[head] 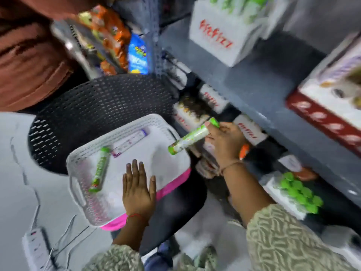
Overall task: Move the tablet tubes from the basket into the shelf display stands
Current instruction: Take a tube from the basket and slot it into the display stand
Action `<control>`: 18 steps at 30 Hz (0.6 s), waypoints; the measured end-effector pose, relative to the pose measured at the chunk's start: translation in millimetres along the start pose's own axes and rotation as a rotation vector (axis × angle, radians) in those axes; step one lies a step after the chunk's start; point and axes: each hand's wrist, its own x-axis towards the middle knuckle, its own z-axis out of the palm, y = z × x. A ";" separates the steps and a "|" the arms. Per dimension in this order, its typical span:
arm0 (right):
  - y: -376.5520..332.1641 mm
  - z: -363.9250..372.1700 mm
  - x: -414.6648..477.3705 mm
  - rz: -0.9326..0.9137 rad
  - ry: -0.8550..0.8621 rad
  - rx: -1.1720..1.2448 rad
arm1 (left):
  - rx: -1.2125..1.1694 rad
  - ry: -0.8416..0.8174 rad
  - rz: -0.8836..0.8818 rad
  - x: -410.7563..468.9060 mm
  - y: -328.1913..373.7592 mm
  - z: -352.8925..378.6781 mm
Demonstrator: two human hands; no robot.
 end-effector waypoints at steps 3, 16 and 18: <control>-55.7 -88.4 -1.2 -0.180 0.132 0.053 | -0.051 0.011 0.262 22.2 84.4 10.2; -191.5 -366.7 -14.8 -0.385 0.649 -0.236 | -0.097 -0.101 0.931 -24.1 341.0 63.8; -201.0 -377.8 -6.9 -0.370 0.615 -0.372 | -0.078 -0.100 0.922 -23.7 339.8 65.8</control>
